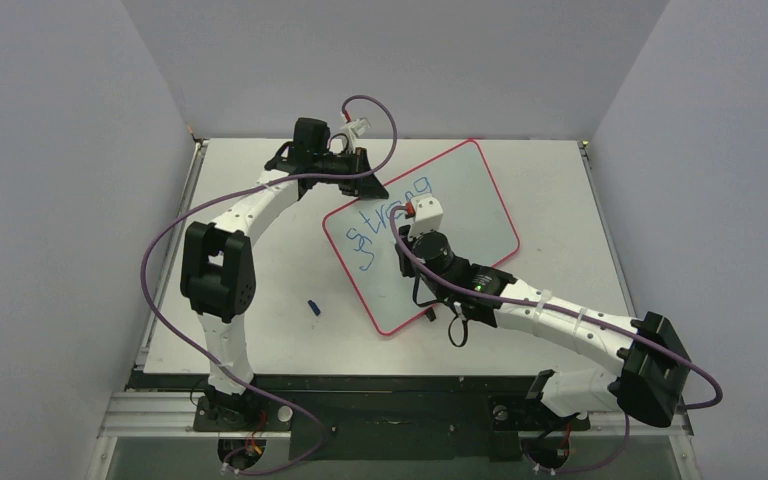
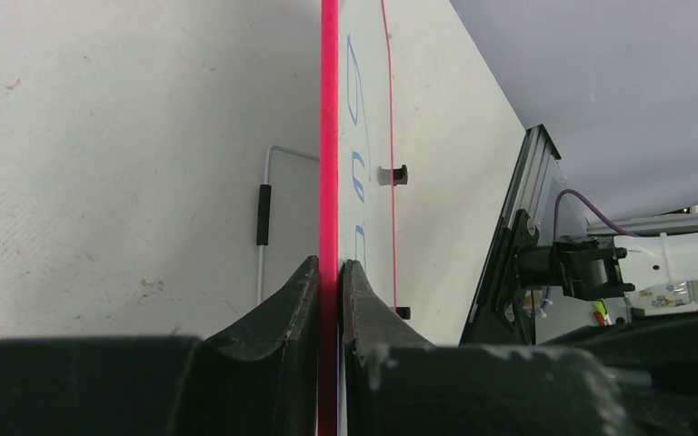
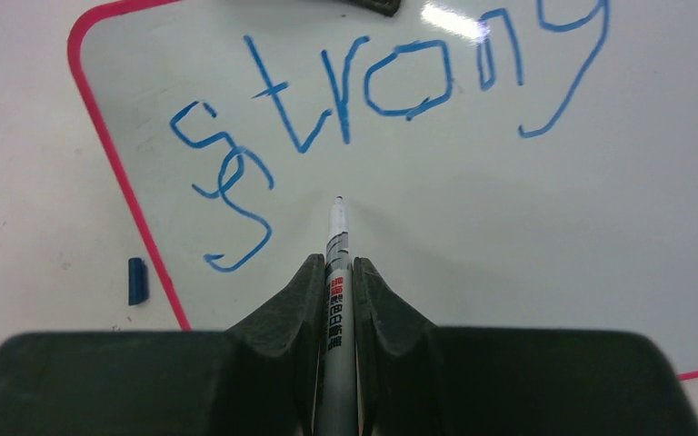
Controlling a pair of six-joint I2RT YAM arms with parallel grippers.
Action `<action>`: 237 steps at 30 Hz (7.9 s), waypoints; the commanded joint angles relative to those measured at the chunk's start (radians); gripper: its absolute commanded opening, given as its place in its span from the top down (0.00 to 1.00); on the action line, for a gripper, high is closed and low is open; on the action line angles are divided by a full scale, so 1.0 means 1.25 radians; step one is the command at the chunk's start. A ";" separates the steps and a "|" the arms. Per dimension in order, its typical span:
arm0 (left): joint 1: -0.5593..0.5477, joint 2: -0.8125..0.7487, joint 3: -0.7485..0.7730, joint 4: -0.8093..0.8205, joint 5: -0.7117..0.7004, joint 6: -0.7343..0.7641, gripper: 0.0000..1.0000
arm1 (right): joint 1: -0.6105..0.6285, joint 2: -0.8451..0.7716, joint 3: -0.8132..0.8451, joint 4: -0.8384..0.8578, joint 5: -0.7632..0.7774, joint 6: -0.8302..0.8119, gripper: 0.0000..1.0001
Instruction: Write a sentence on the whiteboard
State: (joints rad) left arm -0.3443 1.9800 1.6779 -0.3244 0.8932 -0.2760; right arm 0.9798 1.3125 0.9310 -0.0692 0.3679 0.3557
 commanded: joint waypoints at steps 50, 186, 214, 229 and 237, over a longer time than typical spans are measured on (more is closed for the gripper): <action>-0.008 -0.042 0.006 0.003 -0.002 0.069 1.00 | -0.070 0.110 0.082 0.078 -0.147 0.022 1.00; -0.015 -0.047 0.002 0.005 -0.005 0.069 1.00 | -0.032 -0.046 0.133 -0.156 -0.036 0.058 1.00; -0.018 -0.055 -0.007 0.014 -0.010 0.069 1.00 | -0.087 0.026 0.093 -0.087 -0.071 0.088 1.00; -0.017 -0.064 -0.010 0.014 -0.016 0.067 1.00 | -0.095 0.068 0.109 -0.068 -0.096 0.085 1.00; -0.017 -0.073 -0.012 0.018 -0.016 0.065 1.00 | -0.095 0.086 0.105 -0.068 -0.105 0.089 1.00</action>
State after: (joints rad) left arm -0.3504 1.9614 1.6703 -0.3408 0.8696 -0.2581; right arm 0.8673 1.4014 1.0412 -0.2008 0.2508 0.4583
